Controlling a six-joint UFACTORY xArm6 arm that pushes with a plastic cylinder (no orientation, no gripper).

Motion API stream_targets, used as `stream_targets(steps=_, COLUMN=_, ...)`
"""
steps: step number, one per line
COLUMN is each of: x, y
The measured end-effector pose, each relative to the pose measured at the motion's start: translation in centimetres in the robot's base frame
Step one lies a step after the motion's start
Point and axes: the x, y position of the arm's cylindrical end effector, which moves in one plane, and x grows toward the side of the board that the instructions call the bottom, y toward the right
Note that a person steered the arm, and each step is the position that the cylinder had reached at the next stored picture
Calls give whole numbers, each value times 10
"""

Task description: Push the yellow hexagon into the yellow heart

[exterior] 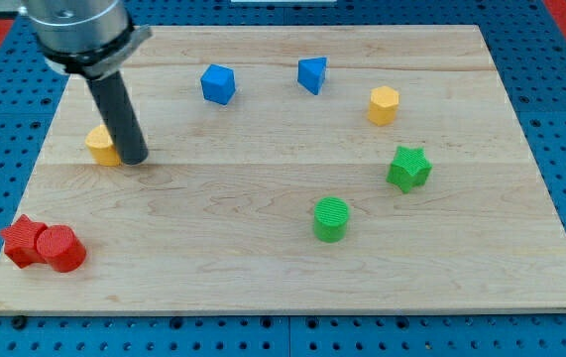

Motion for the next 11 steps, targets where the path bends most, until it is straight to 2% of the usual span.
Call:
stream_targets(steps=2, x=-18, y=-23)
stream_targets(steps=3, x=-22, y=-12)
stream_targets(steps=6, x=-36, y=293)
stream_targets(steps=7, x=-65, y=376)
stream_targets(steps=8, x=-106, y=377)
stream_targets(steps=9, x=-102, y=292)
stream_targets(steps=10, x=-69, y=226)
stream_targets(steps=11, x=-63, y=218)
